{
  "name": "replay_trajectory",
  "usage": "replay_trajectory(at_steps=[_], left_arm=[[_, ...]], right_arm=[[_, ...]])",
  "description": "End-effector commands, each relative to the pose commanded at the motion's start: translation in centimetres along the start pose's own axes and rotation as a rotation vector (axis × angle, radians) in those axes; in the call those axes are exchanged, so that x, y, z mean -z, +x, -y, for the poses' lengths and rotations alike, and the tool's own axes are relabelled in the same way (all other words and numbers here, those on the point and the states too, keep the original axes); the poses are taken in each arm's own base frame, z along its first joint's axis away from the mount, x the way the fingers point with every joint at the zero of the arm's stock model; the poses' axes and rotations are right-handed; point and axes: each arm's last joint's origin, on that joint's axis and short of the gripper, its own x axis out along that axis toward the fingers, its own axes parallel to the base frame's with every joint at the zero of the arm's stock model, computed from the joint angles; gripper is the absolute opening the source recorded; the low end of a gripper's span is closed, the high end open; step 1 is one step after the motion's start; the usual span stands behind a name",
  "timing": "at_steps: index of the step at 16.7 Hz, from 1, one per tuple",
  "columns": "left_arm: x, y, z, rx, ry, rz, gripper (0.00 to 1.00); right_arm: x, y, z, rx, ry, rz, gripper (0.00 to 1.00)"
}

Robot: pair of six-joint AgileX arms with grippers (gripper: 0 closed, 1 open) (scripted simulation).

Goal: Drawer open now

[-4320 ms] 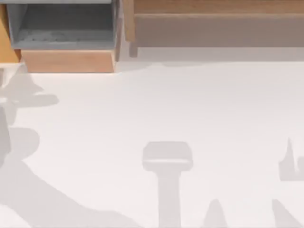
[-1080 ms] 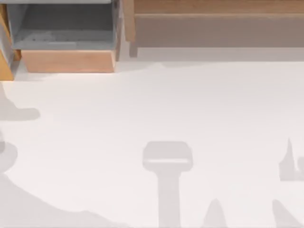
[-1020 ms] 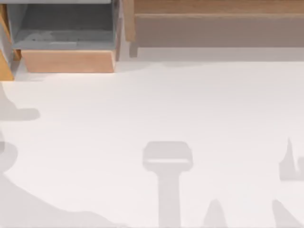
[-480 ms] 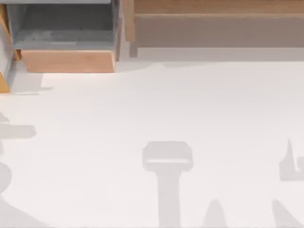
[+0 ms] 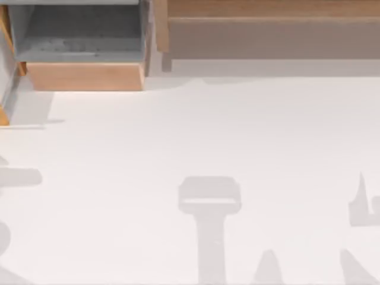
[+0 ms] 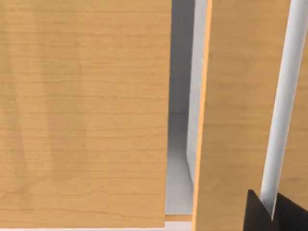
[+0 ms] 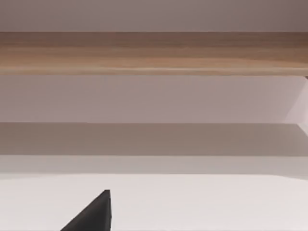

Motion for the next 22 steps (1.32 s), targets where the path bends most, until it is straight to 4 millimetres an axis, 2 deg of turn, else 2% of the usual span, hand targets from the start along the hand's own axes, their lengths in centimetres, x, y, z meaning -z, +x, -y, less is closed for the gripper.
replay_trajectory(at_steps=[3, 6, 8, 13, 22], left_arm=[[0.4, -1.7, -0.2, -0.015, 0.015, 0.003, 0.0], [-0.2, -4.6, 0.7, 0.026, -0.018, -0.005, 0.0], [-0.1, -5.9, 0.5, 0.015, -0.013, -0.003, 0.0], [0.0, -6.2, 0.2, 0.003, -0.003, -0.001, 0.0], [0.0, -6.2, 0.2, 0.003, -0.003, -0.001, 0.68]], right_arm=[[0.0, 0.0, 0.0, 0.0, 0.0, 0.0, 1.0], [0.0, 0.0, 0.0, 0.0, 0.0, 0.0, 1.0], [0.0, 0.0, 0.0, 0.0, 0.0, 0.0, 1.0], [0.0, 0.0, 0.0, 0.0, 0.0, 0.0, 1.0], [0.0, 0.0, 0.0, 0.0, 0.0, 0.0, 1.0]])
